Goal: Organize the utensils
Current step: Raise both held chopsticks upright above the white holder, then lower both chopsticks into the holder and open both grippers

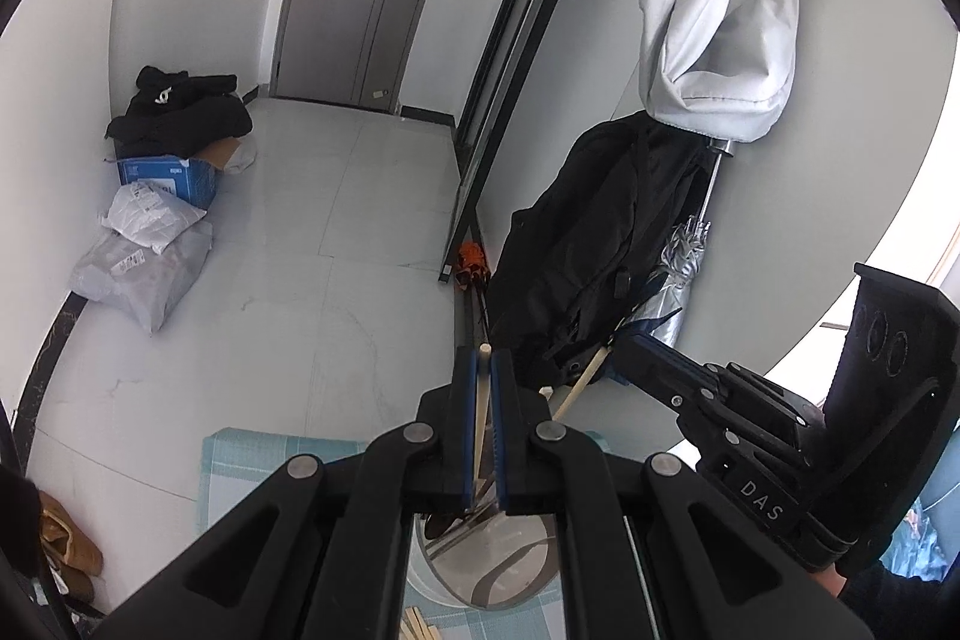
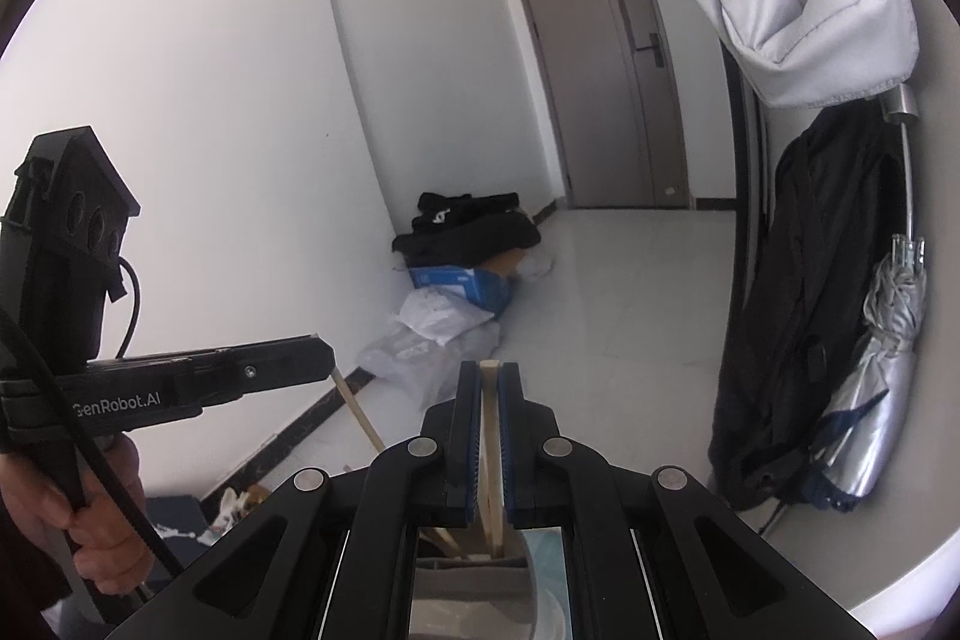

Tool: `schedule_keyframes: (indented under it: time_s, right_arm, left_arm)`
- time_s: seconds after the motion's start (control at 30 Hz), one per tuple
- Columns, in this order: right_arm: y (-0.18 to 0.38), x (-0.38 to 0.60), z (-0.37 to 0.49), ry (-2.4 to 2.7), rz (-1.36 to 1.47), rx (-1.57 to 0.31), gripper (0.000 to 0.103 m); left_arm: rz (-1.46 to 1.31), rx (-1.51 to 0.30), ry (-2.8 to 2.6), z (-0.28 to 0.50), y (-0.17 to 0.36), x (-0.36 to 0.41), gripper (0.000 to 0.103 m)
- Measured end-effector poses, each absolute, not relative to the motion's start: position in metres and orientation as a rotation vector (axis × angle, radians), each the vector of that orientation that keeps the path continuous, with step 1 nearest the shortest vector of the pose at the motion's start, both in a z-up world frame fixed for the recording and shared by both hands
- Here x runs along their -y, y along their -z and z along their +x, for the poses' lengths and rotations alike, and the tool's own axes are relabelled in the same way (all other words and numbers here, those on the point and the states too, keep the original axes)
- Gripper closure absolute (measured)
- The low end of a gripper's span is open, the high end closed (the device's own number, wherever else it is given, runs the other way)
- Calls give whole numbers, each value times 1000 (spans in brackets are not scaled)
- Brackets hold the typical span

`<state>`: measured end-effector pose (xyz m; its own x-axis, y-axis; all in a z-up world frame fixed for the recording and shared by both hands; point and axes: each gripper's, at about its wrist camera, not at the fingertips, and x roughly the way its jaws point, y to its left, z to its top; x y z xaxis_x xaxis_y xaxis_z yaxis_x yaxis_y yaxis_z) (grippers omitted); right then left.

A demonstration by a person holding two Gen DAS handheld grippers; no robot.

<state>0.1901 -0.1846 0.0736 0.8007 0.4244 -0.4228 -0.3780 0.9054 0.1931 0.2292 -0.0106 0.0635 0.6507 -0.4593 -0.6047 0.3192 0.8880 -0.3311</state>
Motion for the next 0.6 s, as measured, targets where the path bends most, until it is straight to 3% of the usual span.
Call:
schedule_keyframes:
  time_s: [0.1,0.27,0.33,0.43,0.6]
  right_arm:
    - [-67,180,191,-444,87,-528,95]
    - [-64,189,180,-429,123,-556,93]
    - [-65,192,170,-413,135,-552,81]
    - [-71,196,154,-394,150,-539,64]
    - [-84,198,123,-393,159,-498,51]
  left_arm:
    - [-220,-779,432,228,-60,8,92]
    - [-231,-745,352,209,-69,-5,54]
    - [-222,-720,304,199,-74,-8,48]
    - [-230,-685,237,182,-81,-15,30]
    - [-233,-631,185,155,-91,-24,20]
